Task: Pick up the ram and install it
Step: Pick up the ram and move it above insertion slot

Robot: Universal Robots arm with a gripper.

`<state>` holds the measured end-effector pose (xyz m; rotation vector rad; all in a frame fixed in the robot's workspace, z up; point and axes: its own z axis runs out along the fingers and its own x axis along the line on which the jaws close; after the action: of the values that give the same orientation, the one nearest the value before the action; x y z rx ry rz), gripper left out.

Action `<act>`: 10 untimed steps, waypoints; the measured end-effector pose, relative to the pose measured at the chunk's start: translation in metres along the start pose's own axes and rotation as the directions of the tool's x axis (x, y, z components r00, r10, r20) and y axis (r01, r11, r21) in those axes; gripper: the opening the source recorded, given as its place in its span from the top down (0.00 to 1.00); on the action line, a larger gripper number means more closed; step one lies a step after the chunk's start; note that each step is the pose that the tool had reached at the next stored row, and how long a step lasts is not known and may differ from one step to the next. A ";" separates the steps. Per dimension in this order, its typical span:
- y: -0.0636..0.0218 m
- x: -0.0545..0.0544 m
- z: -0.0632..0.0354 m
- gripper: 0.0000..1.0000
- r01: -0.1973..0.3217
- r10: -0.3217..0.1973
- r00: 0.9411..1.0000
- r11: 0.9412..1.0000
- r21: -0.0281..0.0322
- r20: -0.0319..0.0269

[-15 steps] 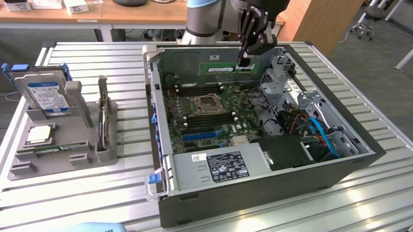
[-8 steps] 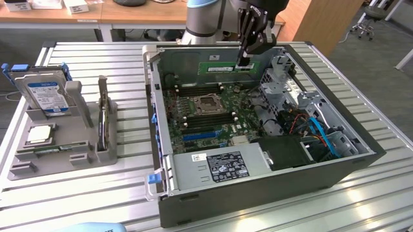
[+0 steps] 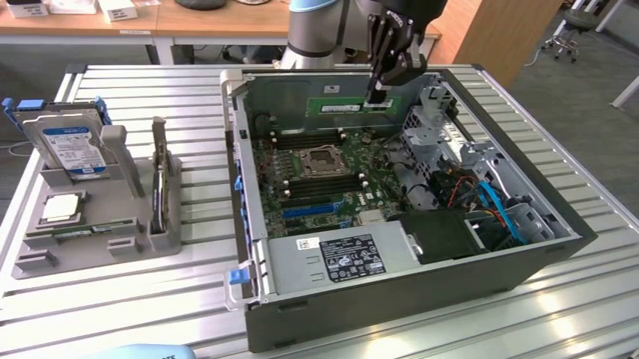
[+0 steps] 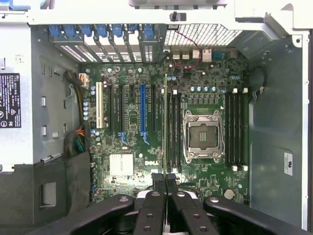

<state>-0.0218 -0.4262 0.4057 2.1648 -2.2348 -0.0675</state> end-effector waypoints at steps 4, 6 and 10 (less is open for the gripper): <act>0.0000 0.000 0.0004 0.88 0.000 0.000 1.000 1.000 0.000 0.000; -0.0001 0.000 0.0011 0.88 0.000 0.000 1.000 1.000 0.000 0.000; -0.0002 0.000 0.0042 0.88 0.000 0.000 1.000 1.000 0.000 0.000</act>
<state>-0.0218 -0.4262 0.4016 2.1648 -2.2349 -0.0675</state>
